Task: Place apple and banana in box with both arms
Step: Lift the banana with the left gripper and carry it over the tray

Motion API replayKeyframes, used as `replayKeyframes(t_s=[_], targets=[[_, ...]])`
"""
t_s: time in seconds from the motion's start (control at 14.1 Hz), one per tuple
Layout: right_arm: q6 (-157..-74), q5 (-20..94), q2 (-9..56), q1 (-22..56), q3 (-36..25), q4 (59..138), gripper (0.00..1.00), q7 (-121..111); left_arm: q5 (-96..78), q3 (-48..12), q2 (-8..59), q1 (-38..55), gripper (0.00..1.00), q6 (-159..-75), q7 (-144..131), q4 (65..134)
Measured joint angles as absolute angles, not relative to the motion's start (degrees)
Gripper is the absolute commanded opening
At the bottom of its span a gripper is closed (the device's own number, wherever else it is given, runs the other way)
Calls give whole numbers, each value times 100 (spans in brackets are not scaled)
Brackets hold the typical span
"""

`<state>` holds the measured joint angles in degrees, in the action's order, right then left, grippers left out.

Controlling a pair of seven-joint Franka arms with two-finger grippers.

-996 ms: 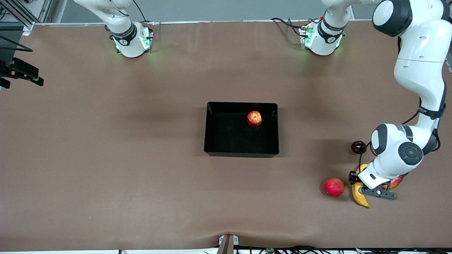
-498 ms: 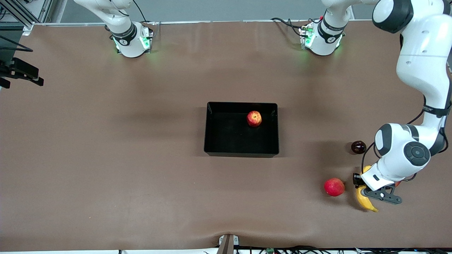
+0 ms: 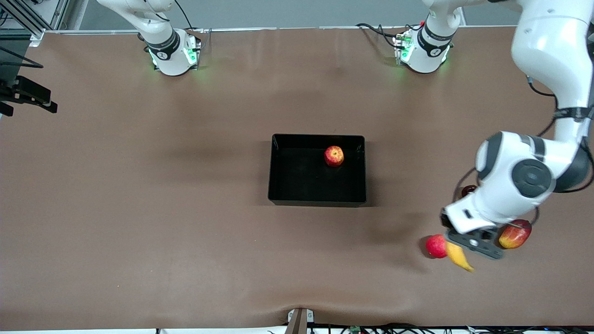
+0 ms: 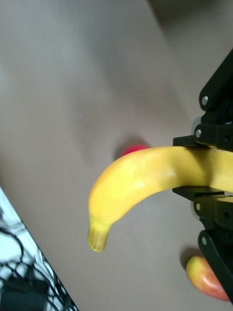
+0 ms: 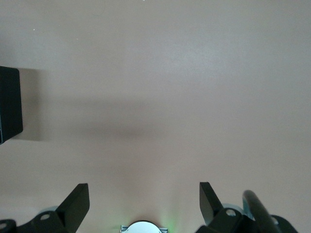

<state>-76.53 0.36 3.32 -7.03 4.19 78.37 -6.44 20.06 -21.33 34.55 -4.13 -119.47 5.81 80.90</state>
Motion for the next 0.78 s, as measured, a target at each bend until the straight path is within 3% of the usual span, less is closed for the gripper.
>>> replayKeyframes(t_s=[0.43, 0.78], targets=[[-7653, 36, 332, -703, 414, 7837, 100, -644, 2006, -2301, 3391, 794, 0, -11785, -1868, 8180], [-7651, 36, 332, -704, 405, 7837, 100, -644, 2006, -2299, 3746, 1921, 0, -11991, -3574, 8246]])
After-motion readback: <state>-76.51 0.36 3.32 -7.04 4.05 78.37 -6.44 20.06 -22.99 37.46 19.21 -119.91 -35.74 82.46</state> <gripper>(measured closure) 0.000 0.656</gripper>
